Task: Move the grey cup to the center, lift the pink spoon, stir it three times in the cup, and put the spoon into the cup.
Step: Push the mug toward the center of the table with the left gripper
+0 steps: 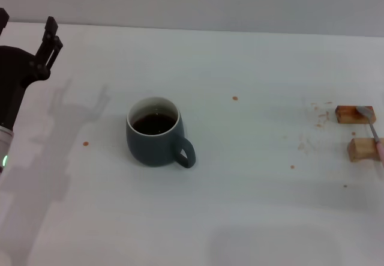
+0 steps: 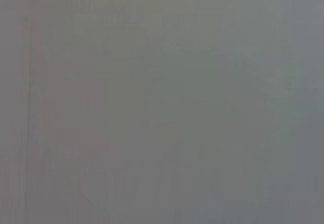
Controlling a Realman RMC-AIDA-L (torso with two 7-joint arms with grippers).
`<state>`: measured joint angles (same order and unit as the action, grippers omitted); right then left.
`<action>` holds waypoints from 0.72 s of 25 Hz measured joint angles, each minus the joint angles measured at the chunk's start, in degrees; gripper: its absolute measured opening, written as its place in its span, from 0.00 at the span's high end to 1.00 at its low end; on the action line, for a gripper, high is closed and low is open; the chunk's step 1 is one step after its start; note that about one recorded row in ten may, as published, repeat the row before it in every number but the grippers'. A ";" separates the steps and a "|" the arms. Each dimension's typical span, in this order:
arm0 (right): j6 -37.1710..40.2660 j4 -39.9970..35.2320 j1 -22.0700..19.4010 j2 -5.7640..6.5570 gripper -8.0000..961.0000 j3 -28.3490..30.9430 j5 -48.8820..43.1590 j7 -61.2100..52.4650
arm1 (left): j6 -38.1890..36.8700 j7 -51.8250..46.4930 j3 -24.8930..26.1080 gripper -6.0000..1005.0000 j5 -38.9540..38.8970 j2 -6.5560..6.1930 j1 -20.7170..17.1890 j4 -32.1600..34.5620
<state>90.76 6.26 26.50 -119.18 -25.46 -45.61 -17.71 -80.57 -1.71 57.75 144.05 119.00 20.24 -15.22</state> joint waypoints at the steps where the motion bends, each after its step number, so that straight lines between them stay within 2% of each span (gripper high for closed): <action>1: -0.51 -0.19 -0.11 0.02 0.34 0.02 0.01 0.00 | 0.24 0.52 0.00 0.17 -0.01 0.00 0.00 0.04; 5: -2.72 -0.68 -0.81 0.03 0.34 0.07 0.05 0.02 | 2.56 3.99 -0.03 0.17 -0.01 0.00 0.01 -0.17; 18: -5.83 -3.10 -2.28 0.03 0.34 0.12 0.09 0.17 | 8.14 4.34 -1.40 0.17 0.28 -0.25 0.78 -0.52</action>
<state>84.94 3.16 24.22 -119.15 -25.33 -45.52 -17.54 -72.43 2.64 56.35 144.32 118.75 21.02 -15.74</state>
